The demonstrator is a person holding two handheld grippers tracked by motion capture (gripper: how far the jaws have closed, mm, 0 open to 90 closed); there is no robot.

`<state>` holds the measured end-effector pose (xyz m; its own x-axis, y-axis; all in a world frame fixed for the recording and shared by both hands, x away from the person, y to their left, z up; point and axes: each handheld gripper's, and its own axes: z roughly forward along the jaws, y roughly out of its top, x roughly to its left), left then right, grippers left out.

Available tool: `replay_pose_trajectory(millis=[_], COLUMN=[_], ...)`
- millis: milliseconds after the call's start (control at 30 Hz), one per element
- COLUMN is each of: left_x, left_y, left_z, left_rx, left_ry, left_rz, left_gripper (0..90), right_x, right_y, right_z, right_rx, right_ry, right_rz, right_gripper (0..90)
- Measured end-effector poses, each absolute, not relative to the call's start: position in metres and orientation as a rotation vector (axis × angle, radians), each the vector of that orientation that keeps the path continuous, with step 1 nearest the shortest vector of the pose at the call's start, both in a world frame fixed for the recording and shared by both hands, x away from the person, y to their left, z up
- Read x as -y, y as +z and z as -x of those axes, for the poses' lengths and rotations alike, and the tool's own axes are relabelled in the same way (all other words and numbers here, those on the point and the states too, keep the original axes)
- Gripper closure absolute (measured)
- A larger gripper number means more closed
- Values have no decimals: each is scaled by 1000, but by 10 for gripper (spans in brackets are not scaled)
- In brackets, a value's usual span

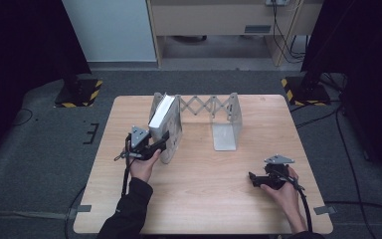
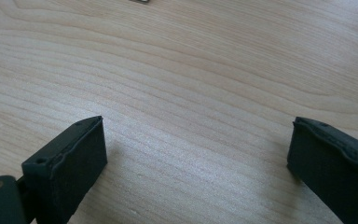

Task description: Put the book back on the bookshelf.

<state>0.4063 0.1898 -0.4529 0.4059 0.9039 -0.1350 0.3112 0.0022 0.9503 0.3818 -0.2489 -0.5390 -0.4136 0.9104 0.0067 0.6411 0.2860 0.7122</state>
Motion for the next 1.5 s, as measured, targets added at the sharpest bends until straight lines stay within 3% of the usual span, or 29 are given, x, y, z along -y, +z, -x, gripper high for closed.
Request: replay_pose_trajectory(millis=[367,1067,1500], left_x=[-198,-172,-182], left_y=[-467,-469,-471], left_z=[-396,-399,-395], left_rx=[-1119,-1136,-1109], left_ry=[611,735,637], left_rz=[-1550,-1528,-1561], left_gripper=[468,485,473], right_x=[249,248,248], right_y=[-539,-539,-539], right_z=[-382,-382,-382], right_rx=[-2157,-2157,-2158], right_ry=[908,909,909], right_rz=[-1395,-1399,-1398], right_gripper=[49,49,48])
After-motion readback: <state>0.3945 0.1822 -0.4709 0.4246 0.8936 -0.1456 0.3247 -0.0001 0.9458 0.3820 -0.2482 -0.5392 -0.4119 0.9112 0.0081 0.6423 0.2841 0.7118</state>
